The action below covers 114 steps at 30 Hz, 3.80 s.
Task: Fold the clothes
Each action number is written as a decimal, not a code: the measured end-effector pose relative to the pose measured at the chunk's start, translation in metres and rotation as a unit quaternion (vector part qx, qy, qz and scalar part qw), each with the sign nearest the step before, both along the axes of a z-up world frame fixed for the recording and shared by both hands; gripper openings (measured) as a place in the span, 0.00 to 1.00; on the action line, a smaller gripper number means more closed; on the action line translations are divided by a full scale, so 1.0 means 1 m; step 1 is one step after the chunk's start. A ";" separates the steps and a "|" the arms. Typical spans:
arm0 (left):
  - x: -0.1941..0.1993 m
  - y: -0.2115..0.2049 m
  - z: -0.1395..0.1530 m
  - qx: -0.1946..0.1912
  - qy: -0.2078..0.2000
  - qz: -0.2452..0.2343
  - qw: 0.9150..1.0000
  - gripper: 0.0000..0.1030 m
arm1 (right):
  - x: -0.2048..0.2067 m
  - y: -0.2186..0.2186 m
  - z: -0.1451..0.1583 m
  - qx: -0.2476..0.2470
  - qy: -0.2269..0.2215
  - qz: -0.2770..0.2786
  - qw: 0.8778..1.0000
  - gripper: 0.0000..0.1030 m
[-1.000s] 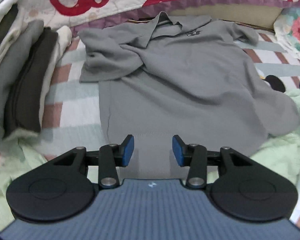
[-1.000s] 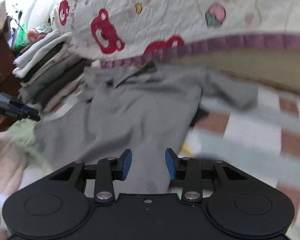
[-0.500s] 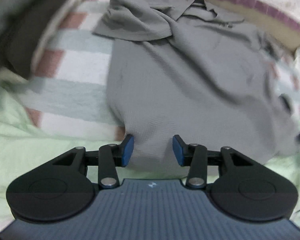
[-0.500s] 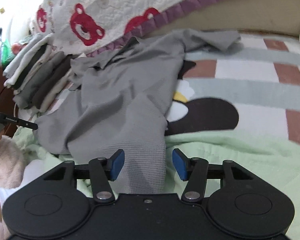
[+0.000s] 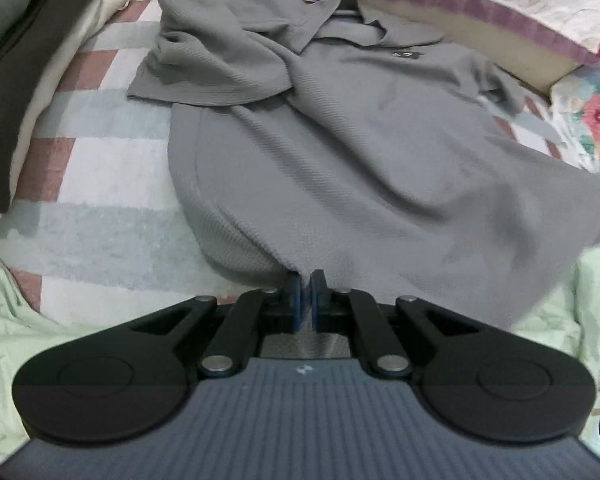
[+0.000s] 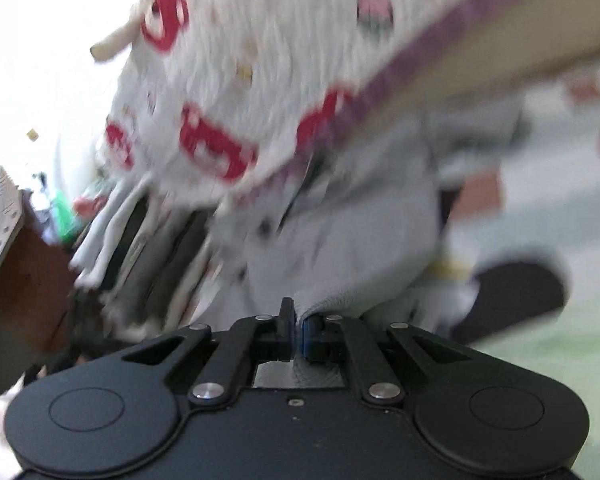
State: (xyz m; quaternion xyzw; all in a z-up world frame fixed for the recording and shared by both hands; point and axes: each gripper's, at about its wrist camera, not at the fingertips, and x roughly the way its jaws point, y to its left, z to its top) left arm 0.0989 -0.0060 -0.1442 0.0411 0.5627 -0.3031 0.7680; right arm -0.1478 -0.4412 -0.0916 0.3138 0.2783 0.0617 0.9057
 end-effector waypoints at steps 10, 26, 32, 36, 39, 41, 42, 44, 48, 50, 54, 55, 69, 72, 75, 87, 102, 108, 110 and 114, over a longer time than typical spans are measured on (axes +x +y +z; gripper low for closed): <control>-0.016 0.005 0.005 0.000 -0.044 -0.065 0.997 0.31 | 0.080 -0.014 0.019 -0.179 0.096 -0.039 0.978 0.06; 0.004 -0.026 -0.032 0.033 0.013 -0.056 0.998 0.03 | 0.098 -0.031 -0.003 -0.150 0.091 -0.041 0.984 0.06; -0.045 -0.017 0.073 0.055 -0.213 -0.082 0.972 0.03 | 0.059 -0.031 0.035 -0.137 0.049 -0.037 0.989 0.06; -0.065 0.000 0.139 0.030 -0.268 -0.058 0.961 0.03 | 0.039 -0.022 0.071 -0.154 0.027 -0.017 0.988 0.06; -0.071 0.018 0.165 0.007 -0.260 -0.029 0.965 0.03 | 0.017 -0.014 0.098 -0.151 -0.003 -0.007 0.988 0.06; -0.076 0.033 0.174 -0.013 -0.236 -0.011 0.972 0.03 | 0.000 -0.009 0.114 -0.149 -0.022 -0.003 0.989 0.06; -0.081 0.040 0.173 -0.025 -0.217 -0.003 0.976 0.03 | -0.013 -0.005 0.123 -0.157 -0.026 -0.002 0.987 0.06; -0.096 0.057 0.170 -0.046 -0.180 0.007 0.983 0.03 | -0.045 0.002 0.136 -0.162 -0.034 -0.004 0.986 0.06; -0.141 0.081 0.145 -0.066 -0.107 0.019 0.992 0.03 | -0.128 0.015 0.136 -0.131 -0.034 -0.018 0.991 0.06; -0.159 0.082 0.121 -0.053 -0.074 0.026 0.996 0.03 | -0.161 0.017 0.116 -0.098 -0.020 -0.026 0.995 0.06; -0.174 0.074 0.085 -0.023 -0.029 0.022 0.999 0.03 | -0.189 0.022 0.061 -0.061 0.035 -0.062 0.996 0.06; -0.174 0.072 0.085 -0.018 -0.031 0.020 0.999 0.03 | -0.191 0.022 0.049 -0.049 0.048 -0.071 0.995 0.06; -0.195 0.039 0.067 0.093 -0.031 -0.028 0.995 0.08 | -0.187 0.022 0.042 -0.094 0.087 -0.031 0.991 0.06; -0.193 0.035 0.070 0.108 -0.022 -0.022 0.994 0.09 | -0.182 0.037 0.025 -0.185 0.158 0.007 0.970 0.06; -0.192 0.029 0.081 0.118 -0.030 -0.029 0.992 0.24 | -0.182 0.043 0.003 -0.273 0.218 0.024 0.937 0.10; -0.137 0.004 0.134 0.108 -0.150 -0.044 0.982 0.45 | -0.131 0.017 0.069 -0.320 0.058 -0.010 0.945 0.40; 0.036 -0.044 0.043 0.060 -0.162 0.095 0.980 0.47 | 0.141 0.086 0.051 -0.486 -0.005 0.098 0.868 0.00; 0.066 -0.059 0.013 0.070 -0.204 0.073 0.974 0.49 | 0.221 0.091 0.063 -0.424 0.056 0.092 0.899 0.00; 0.070 -0.060 0.006 0.074 -0.224 0.066 0.970 0.51 | 0.232 0.095 0.061 -0.424 0.060 0.082 0.900 0.01; 0.083 -0.051 -0.007 0.040 -0.196 0.068 0.977 0.54 | 0.258 0.097 0.048 -0.407 0.085 0.094 0.904 0.03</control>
